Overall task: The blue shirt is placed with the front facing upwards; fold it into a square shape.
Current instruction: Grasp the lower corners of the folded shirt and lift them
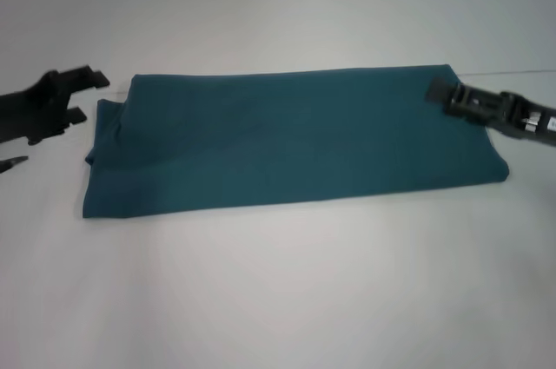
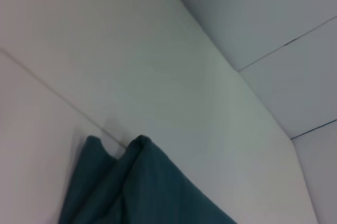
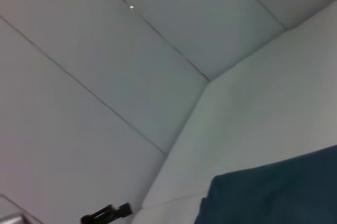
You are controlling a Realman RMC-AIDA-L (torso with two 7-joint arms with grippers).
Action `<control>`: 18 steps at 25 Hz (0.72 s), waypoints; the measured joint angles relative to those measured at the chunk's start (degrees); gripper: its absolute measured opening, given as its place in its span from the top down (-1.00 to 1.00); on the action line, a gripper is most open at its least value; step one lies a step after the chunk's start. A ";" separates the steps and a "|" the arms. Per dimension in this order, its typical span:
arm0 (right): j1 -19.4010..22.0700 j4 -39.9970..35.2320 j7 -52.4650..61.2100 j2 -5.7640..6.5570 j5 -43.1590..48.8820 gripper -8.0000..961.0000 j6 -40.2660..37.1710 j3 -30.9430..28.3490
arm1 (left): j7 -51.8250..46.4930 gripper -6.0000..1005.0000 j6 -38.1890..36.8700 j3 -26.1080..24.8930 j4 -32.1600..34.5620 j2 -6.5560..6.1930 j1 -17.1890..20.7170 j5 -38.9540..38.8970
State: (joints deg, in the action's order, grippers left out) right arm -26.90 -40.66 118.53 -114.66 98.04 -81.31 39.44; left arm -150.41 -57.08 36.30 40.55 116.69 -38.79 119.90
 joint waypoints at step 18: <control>2.10 2.93 -1.40 -0.23 0.38 -0.79 -3.13 -0.77 | 1.40 -0.51 11.25 5.23 -6.88 -0.07 -2.81 5.05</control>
State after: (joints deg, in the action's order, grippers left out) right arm -24.80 -37.73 117.13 -114.89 98.42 -84.45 38.67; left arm -149.01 -45.82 41.53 33.67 116.62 -41.60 124.95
